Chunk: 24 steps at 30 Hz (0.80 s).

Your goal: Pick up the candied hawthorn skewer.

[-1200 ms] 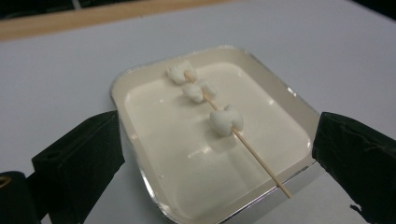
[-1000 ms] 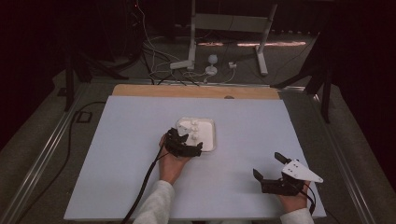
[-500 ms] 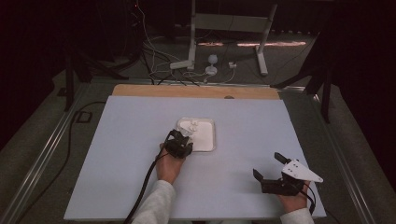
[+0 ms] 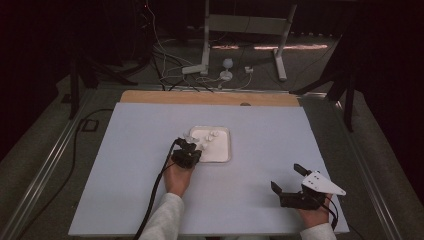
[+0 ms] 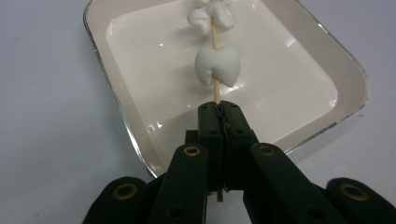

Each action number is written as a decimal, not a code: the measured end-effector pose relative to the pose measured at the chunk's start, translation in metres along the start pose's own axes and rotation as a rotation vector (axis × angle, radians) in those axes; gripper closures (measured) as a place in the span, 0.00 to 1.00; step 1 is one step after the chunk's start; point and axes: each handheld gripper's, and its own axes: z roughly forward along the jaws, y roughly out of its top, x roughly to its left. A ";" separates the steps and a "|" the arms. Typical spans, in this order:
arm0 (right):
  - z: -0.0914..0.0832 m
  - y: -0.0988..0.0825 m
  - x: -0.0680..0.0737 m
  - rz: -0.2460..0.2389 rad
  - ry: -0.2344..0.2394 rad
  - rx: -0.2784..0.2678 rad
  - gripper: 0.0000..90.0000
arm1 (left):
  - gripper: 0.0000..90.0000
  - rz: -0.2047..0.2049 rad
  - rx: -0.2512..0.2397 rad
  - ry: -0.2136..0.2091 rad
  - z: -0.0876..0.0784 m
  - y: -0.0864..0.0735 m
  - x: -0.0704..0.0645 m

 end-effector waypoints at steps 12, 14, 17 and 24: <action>0.001 -0.001 -0.002 0.018 0.005 -0.001 0.00 | 1.00 -0.028 -0.082 -0.050 -0.032 -0.005 0.015; 0.001 -0.001 -0.002 0.021 0.004 -0.002 0.00 | 1.00 -0.025 -0.093 -0.055 -0.037 -0.006 0.016; 0.001 -0.001 -0.002 0.022 0.005 -0.003 0.00 | 1.00 -0.028 -0.114 -0.070 -0.043 -0.009 0.019; 0.002 -0.001 -0.003 0.028 0.009 -0.002 0.00 | 1.00 -0.040 -0.139 -0.077 -0.055 -0.017 0.028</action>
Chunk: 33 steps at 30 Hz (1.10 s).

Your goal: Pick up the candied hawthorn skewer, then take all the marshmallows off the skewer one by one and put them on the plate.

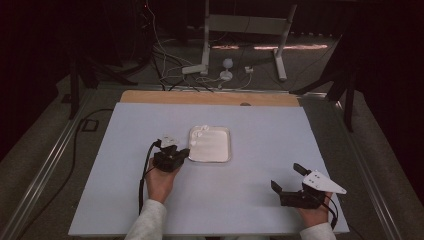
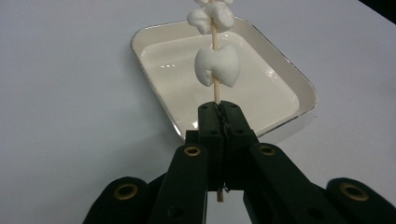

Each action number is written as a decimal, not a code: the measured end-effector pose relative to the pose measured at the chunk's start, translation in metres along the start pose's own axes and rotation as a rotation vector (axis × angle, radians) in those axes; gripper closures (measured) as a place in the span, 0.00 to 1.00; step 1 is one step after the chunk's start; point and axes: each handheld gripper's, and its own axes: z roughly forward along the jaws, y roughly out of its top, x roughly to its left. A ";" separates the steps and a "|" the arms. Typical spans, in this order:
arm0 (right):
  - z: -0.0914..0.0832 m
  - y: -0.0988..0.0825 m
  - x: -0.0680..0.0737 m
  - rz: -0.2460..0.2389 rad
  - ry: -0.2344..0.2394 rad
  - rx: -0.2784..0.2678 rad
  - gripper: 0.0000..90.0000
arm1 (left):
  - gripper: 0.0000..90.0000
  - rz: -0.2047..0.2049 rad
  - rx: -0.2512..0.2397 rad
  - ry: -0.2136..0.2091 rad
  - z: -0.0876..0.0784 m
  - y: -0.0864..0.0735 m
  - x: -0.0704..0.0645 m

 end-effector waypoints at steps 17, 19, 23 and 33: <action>0.001 0.000 -0.001 0.007 0.002 0.003 0.00 | 1.00 0.032 -0.067 -0.011 -0.034 -0.014 0.005; 0.002 0.000 -0.001 0.011 0.003 0.003 0.00 | 1.00 0.035 -0.075 -0.009 -0.039 -0.016 0.006; 0.002 0.000 0.000 0.018 0.004 0.003 0.00 | 1.00 0.058 -0.105 -0.025 -0.049 -0.022 0.006; 0.006 0.009 0.000 0.083 0.031 -0.028 0.00 | 1.00 0.111 -0.151 -0.071 -0.058 -0.032 0.004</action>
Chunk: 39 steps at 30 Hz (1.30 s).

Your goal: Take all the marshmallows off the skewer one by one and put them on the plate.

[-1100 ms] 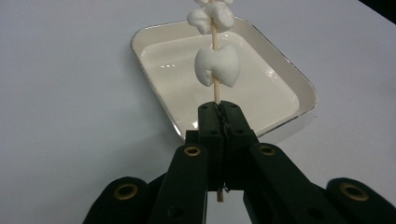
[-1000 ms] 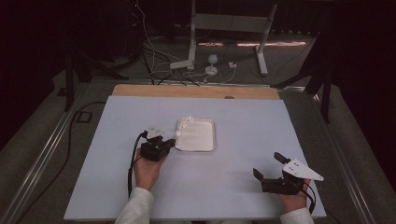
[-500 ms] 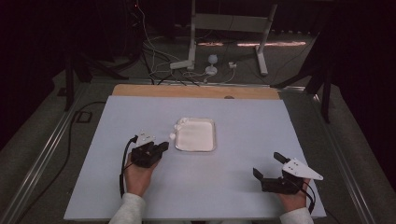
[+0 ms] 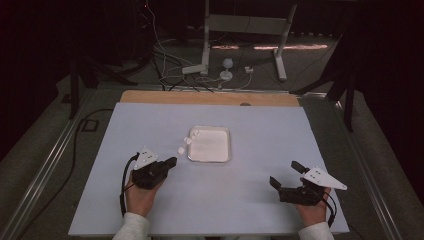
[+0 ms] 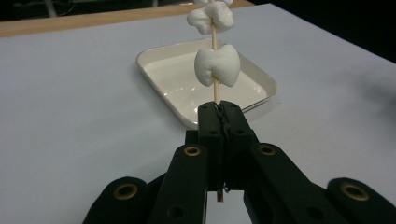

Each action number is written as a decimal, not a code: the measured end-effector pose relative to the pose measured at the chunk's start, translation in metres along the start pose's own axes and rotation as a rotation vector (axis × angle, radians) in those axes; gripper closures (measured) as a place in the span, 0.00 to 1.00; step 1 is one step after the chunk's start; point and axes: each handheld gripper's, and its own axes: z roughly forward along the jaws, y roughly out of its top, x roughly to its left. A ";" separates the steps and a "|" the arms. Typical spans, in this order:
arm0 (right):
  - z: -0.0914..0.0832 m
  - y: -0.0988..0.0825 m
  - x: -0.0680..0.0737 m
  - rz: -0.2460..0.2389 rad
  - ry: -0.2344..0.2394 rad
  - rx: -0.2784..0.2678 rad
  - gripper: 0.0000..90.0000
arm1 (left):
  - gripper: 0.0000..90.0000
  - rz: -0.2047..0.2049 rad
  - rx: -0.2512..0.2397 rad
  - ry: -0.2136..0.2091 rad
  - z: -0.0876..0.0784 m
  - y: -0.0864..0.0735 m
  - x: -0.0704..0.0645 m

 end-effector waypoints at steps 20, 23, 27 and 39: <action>0.077 0.074 0.040 -0.016 0.222 0.021 0.00 | 1.00 0.070 -0.023 -0.036 0.001 0.001 -0.016; 0.088 0.086 0.047 -0.025 0.238 0.022 0.00 | 1.00 0.074 -0.032 -0.038 0.000 0.002 -0.017; 0.102 0.100 0.056 -0.016 0.262 0.035 0.00 | 1.00 0.079 -0.039 -0.037 -0.001 0.002 -0.017; 0.140 0.118 0.069 0.035 0.299 0.096 0.03 | 1.00 0.092 -0.061 -0.049 -0.001 0.002 -0.020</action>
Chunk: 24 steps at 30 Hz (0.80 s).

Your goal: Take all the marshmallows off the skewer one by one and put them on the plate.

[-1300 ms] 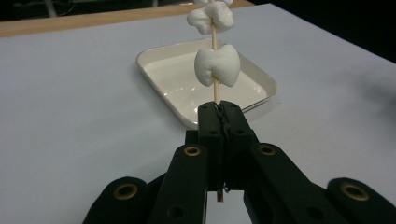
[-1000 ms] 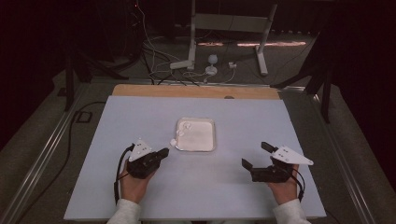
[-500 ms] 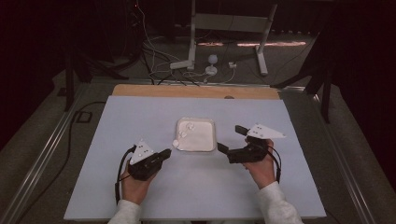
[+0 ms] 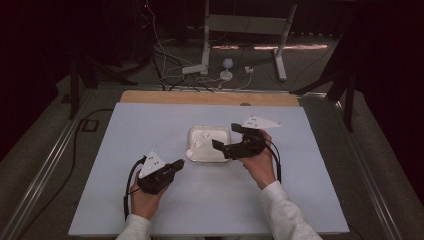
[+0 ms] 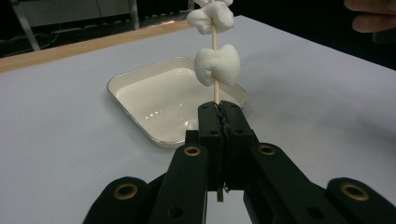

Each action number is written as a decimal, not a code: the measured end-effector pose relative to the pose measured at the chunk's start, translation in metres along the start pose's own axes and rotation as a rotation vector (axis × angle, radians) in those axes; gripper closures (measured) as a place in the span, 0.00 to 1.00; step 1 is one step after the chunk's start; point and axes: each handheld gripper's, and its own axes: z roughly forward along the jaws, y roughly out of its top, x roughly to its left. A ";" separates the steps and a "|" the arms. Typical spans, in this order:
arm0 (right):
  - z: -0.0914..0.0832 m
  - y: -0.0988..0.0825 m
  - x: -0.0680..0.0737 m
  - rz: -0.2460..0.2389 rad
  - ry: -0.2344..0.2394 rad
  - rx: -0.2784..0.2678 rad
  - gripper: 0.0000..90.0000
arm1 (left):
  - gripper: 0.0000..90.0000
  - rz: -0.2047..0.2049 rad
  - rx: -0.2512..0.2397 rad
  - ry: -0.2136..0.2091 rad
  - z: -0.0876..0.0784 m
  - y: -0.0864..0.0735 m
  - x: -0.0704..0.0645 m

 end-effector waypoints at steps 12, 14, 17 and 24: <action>0.031 0.008 0.002 0.214 0.066 0.105 0.50 | 1.00 0.025 -0.024 -0.015 0.000 0.000 -0.004; 0.033 0.007 0.001 0.235 0.070 0.116 0.52 | 1.00 0.026 -0.032 -0.017 -0.001 0.000 -0.004; 0.038 0.003 -0.002 0.303 0.120 0.149 0.65 | 1.00 0.033 -0.033 -0.025 0.000 0.000 -0.004; 0.035 0.006 -0.005 0.357 0.171 0.141 0.83 | 1.00 0.048 -0.019 -0.029 0.003 -0.002 -0.005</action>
